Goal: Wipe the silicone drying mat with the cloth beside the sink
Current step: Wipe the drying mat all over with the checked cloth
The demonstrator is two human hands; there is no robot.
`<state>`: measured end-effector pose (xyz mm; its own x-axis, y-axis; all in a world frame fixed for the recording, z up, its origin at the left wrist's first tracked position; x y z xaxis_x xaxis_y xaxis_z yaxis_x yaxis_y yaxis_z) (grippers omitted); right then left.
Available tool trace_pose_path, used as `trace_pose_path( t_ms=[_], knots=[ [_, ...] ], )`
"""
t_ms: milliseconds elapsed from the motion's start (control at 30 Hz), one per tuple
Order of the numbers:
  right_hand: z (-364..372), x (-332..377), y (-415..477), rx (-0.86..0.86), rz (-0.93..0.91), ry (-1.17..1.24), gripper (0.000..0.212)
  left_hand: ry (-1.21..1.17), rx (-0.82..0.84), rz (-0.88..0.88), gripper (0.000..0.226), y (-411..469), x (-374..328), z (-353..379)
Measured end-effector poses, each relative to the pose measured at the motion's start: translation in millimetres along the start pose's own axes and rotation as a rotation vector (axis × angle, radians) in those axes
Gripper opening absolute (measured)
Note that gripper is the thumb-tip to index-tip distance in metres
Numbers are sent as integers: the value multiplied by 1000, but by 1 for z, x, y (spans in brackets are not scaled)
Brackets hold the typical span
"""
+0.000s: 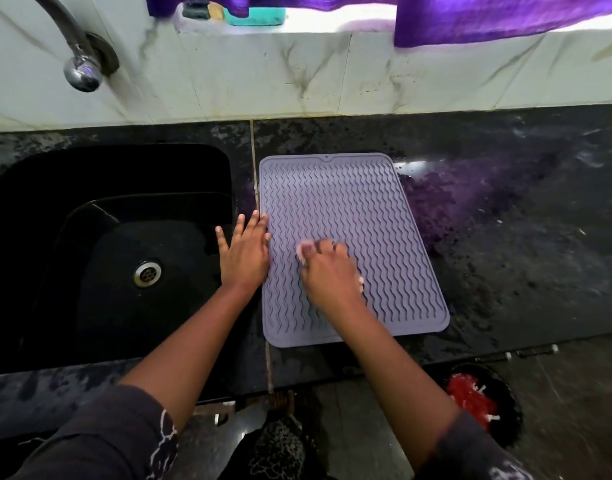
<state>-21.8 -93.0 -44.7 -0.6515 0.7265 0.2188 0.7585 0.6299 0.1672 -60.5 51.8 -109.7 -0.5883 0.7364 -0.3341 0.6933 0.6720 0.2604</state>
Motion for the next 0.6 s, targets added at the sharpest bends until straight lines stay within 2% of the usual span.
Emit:
trace_pose_path(
  t_ms=[100,167,267,333,367,433,467,500,533,600],
  knots=[
    [8,8,-17,109,-121,-191,38,-6,-8,5,47,1,0,-1],
    [1,8,-38,209,-199,-221,38,-6,-7,6,47,0,1,-1],
    [-15,-1,-56,400,-294,-180,35,-10,8,-1,47,-3,1,-2],
    [-26,-15,-51,486,-222,-79,35,23,38,9,48,1,1,-3],
    [-32,-22,-46,468,-164,-31,36,71,53,35,49,3,0,-5],
    [-45,-41,-26,308,-45,51,35,126,33,104,51,10,-11,-12],
    [-50,-49,-16,206,16,113,38,63,19,117,49,12,-22,-18],
    [-56,-57,-6,100,64,185,41,-125,43,88,45,14,-37,-23],
    [-62,-63,3,-1,81,262,44,-423,153,-13,39,13,-56,-27],
    [-74,-72,20,-143,26,352,48,-1075,561,-325,43,7,-109,-32]
  ],
)
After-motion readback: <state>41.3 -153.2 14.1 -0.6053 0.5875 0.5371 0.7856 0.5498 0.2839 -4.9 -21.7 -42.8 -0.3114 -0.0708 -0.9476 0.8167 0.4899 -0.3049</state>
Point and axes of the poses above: each hand's wrist, its own y-axis towards the middle knuckle, its own z-axis out of the palm, x = y × z, the point moved 4 cm from there along y, towards the middle knuckle, and after that the axes turned 15 degrees about -x, right-handed, at the moved point
